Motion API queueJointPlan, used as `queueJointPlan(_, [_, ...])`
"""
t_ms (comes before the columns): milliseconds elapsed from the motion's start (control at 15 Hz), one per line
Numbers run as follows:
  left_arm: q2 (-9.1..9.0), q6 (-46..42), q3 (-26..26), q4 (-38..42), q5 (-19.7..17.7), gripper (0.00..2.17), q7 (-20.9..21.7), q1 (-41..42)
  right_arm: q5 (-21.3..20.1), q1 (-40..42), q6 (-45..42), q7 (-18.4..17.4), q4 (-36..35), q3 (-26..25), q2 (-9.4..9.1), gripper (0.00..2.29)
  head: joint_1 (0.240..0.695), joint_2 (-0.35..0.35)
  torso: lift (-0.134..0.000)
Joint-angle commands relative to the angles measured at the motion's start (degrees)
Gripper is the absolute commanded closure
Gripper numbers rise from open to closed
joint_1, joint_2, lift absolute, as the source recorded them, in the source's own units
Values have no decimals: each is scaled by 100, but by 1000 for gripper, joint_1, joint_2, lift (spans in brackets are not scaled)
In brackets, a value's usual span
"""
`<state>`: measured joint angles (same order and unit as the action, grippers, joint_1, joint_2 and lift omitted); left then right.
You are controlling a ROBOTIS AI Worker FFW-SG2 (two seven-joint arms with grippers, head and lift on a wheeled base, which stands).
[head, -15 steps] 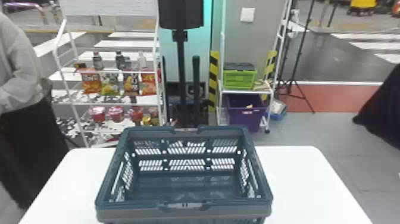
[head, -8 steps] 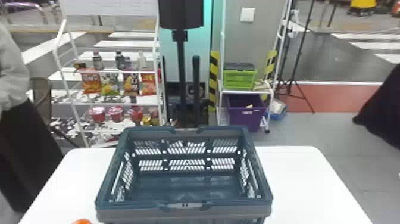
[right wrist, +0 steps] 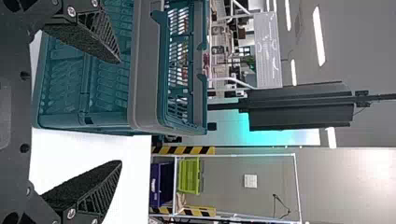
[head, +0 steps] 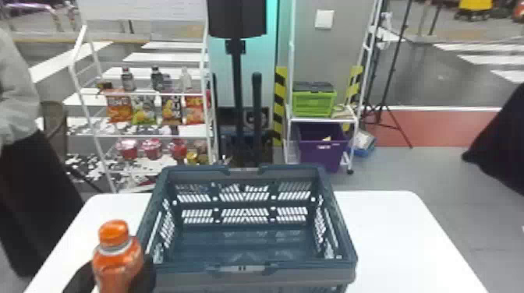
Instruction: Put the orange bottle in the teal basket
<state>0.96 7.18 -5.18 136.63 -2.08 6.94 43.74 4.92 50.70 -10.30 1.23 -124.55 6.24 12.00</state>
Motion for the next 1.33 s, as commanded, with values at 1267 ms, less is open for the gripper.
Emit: queueJointPlan(1267, [1037,3427,2944,-6095,1799,539,4255,-7336,-448,-201,604,-131,203,114,-418,127,499,0,0])
